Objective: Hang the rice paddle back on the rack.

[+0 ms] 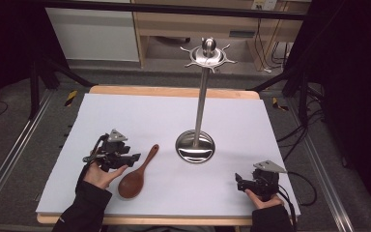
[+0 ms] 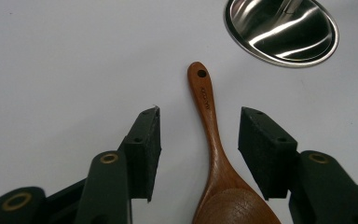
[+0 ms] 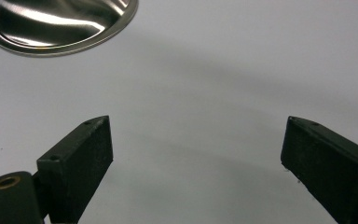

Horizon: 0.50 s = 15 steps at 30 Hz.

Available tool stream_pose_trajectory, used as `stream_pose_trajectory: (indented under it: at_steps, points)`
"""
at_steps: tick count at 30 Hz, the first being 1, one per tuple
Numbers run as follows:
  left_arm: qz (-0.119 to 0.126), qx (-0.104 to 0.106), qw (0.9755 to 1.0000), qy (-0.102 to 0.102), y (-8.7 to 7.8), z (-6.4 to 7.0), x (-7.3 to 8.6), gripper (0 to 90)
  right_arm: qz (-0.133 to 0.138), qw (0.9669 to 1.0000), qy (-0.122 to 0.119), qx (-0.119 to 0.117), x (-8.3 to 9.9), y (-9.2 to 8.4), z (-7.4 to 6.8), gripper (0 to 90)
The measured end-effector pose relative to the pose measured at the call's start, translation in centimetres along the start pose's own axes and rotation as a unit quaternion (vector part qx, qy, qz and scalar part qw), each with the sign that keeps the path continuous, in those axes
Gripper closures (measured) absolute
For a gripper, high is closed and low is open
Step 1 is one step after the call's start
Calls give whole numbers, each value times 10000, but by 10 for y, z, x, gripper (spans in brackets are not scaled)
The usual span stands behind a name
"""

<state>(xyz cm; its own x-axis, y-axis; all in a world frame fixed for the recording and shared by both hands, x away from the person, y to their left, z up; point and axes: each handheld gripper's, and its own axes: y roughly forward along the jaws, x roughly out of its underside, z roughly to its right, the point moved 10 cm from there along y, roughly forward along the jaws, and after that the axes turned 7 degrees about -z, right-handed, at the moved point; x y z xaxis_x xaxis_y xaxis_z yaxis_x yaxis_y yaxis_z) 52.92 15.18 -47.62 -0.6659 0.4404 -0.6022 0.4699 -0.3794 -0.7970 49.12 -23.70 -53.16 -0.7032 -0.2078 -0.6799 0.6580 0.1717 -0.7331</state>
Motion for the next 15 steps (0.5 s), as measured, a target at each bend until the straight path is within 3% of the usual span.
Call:
stream_pose_trajectory:
  at_steps: [15]
  points:
    - [-376,27,9992,116,22,8,0,517,-34,10000,-40,-7,1,0,-1,93]
